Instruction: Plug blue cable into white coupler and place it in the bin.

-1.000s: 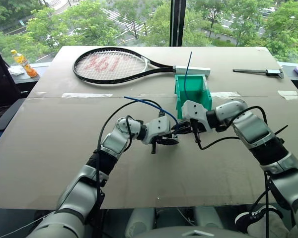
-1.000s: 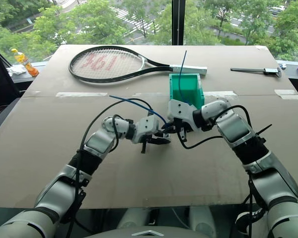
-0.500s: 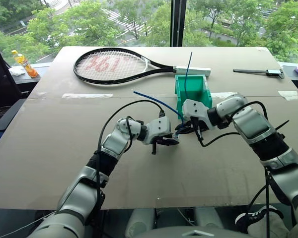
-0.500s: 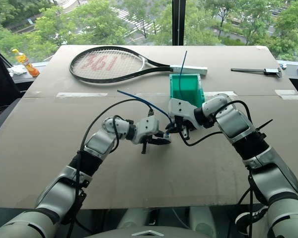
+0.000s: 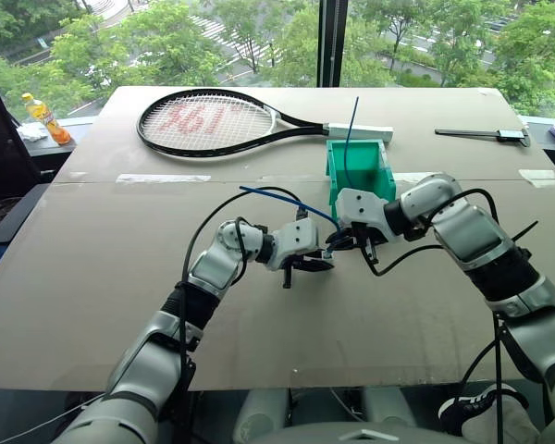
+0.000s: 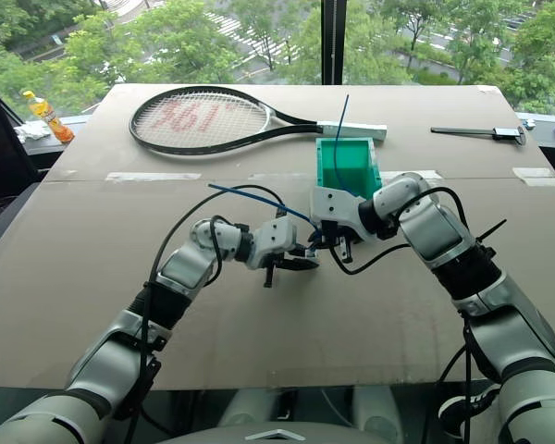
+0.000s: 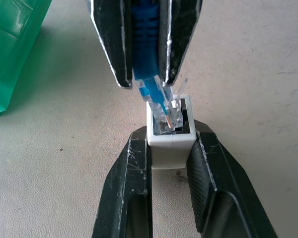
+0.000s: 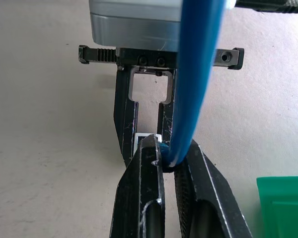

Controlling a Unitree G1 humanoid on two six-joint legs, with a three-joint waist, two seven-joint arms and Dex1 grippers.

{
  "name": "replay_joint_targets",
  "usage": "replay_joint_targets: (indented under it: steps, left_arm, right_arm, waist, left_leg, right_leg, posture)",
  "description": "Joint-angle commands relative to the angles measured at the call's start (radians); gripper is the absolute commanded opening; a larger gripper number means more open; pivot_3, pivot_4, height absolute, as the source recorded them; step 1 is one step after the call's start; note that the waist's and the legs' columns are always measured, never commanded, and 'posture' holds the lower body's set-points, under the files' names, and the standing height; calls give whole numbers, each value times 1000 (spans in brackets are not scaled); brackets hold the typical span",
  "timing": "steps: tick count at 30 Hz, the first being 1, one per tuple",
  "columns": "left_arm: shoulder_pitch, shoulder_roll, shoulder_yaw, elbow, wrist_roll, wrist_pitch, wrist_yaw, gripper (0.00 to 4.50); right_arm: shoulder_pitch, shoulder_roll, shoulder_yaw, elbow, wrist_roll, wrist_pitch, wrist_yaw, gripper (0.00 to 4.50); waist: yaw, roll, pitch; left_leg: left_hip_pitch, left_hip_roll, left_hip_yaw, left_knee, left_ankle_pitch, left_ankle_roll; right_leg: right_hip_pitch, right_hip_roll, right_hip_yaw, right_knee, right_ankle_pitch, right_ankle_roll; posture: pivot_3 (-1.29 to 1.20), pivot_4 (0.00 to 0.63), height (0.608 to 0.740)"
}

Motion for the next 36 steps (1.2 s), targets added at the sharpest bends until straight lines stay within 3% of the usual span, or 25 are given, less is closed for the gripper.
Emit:
replay_joint_targets:
  steps: [1,28,36]
  left_arm:
    - [16,-9,-13,-3,16,4,9,367]
    - [17,-22,-7,1,15,10,10,367]
    - [19,-26,-1,-11,12,15,16,367]
  right_arm:
    - [21,8,67,-45,-21,32,22,0]
    - [-11,14,50,-57,-3,102,34,0]
    - [53,72,33,174,-15,13,-31,0]
  waist:
    - [0,0,0]
    - [0,0,0]
    - [0,0,-2]
  left_leg:
    - [0,0,0,0,0,0]
    - [-1,0,-1,0,0,0]
    - [0,-1,-1,0,0,0]
  right_leg:
    - [0,0,0,0,0,0]
    - [0,-1,-1,0,0,0]
    - [0,-1,-1,0,-1,-1]
  posture:
    - [0,150,740]
    - [0,150,740]
    - [0,150,740]
